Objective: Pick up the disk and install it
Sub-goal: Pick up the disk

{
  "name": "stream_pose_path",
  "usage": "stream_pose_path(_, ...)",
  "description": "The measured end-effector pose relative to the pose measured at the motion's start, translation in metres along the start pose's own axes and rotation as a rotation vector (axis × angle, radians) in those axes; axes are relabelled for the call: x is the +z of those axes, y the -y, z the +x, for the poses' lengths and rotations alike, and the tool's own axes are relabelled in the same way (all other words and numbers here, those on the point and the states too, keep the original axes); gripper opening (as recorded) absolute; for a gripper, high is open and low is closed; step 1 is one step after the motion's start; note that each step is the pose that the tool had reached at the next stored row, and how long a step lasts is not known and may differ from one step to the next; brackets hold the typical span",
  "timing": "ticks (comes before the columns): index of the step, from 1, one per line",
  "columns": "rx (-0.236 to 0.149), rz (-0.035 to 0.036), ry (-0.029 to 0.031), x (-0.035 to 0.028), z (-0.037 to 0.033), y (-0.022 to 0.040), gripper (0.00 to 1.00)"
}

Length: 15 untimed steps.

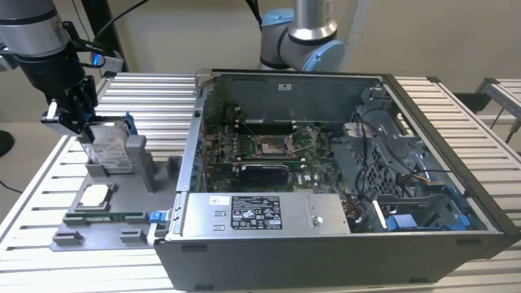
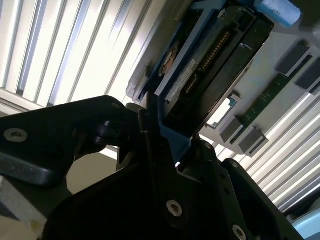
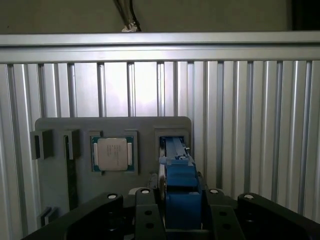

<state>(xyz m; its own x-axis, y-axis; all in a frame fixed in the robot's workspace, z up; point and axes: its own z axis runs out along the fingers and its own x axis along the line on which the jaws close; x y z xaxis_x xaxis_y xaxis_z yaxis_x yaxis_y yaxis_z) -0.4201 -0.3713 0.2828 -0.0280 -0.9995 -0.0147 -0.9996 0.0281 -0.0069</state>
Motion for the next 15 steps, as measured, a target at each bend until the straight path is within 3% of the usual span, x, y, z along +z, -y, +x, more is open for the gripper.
stream_pose_path(7, 0.0, -0.0002, -0.0007, -0.0004, 0.0, 0.0001, 0.0)
stream_pose_path(15, 0.0, -0.0003, -0.0006, -0.0105, -0.0002, 0.0001, 0.0)
